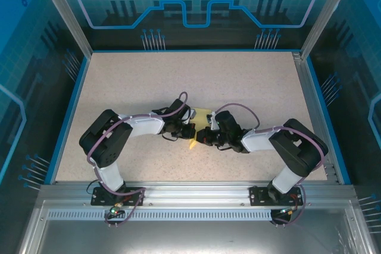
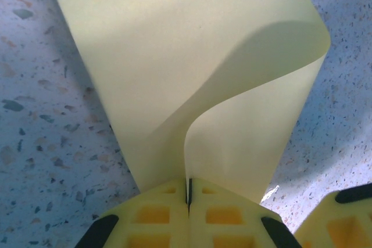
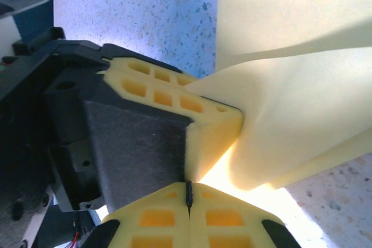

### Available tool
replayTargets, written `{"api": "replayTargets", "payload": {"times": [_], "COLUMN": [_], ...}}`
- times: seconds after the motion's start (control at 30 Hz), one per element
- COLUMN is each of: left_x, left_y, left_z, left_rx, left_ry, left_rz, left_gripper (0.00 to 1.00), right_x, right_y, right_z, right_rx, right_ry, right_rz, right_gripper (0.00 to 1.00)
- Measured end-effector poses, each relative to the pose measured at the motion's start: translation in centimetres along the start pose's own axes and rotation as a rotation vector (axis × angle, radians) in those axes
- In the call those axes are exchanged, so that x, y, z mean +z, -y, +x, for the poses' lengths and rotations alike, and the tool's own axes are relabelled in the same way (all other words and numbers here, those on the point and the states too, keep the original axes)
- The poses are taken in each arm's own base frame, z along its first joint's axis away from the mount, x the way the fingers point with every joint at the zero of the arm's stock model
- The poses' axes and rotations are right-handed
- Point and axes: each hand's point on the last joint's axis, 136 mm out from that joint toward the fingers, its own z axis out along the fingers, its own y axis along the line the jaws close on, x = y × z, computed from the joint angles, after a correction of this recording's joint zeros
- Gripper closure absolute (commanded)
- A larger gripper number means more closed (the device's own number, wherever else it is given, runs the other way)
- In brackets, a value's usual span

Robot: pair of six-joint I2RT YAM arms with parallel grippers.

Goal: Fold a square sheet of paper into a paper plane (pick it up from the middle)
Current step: Third fold the triangle at the center of the table.

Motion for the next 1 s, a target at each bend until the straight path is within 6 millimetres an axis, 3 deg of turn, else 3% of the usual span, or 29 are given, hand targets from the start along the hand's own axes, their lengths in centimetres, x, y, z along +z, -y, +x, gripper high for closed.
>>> {"api": "replayTargets", "payload": {"times": [0.83,1.0], "left_x": [-0.11,-0.08], "left_y": [-0.32,-0.19], "left_z": [-0.26,-0.25], "left_rx": [-0.005,-0.006], "left_ry": [0.004,0.000], "left_rz": [-0.003,0.003], "left_gripper": [1.00,1.00], "right_x": [0.38,-0.10], "right_y": [0.06,0.93], "right_z": [-0.35,-0.41], "right_rx": [0.015,0.037], "right_ry": [-0.020,0.005], "right_rz": [-0.017,0.029], "right_gripper": [1.00,1.00]}}
